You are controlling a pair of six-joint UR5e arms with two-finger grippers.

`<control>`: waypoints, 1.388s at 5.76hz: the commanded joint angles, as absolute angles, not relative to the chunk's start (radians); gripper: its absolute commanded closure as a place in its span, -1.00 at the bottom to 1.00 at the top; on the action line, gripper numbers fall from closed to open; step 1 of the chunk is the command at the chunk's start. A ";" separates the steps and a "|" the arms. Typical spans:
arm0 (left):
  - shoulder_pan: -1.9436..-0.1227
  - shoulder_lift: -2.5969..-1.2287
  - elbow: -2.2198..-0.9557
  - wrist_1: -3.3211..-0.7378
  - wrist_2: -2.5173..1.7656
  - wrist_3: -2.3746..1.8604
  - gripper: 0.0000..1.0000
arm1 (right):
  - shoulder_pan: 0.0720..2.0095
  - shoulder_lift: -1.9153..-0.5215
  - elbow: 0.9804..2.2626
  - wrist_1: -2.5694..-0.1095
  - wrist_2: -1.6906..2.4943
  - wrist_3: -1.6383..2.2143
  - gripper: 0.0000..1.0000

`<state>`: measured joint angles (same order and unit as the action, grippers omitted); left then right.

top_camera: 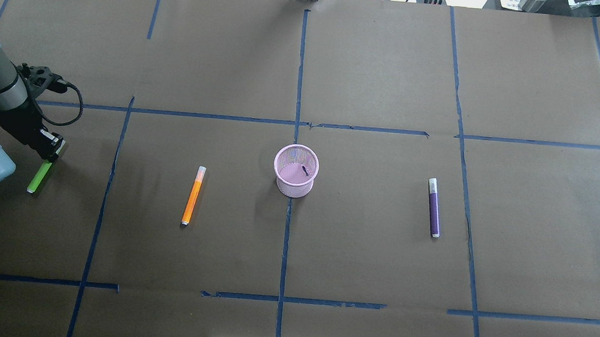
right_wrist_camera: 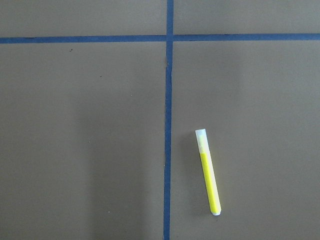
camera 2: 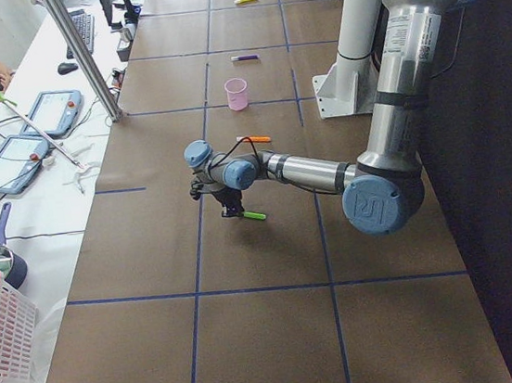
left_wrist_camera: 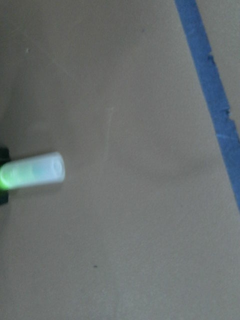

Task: Collect pens into pen holder
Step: 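Reach the left gripper down and grasp the green marker upright, then lift the green marker with the left gripper and carry it over the pink cup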

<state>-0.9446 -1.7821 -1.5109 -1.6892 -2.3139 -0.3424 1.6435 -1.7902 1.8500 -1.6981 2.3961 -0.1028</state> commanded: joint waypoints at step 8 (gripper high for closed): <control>-0.863 -2.122 -1.952 -1.694 -2.012 -0.784 1.00 | 1.643 -1.790 1.852 -1.697 2.401 -0.103 -1.00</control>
<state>-0.8960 -2.0596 -1.9111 -1.6921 -2.0772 -0.6856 1.6429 -1.7902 1.8515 -1.6966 2.4007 -0.1027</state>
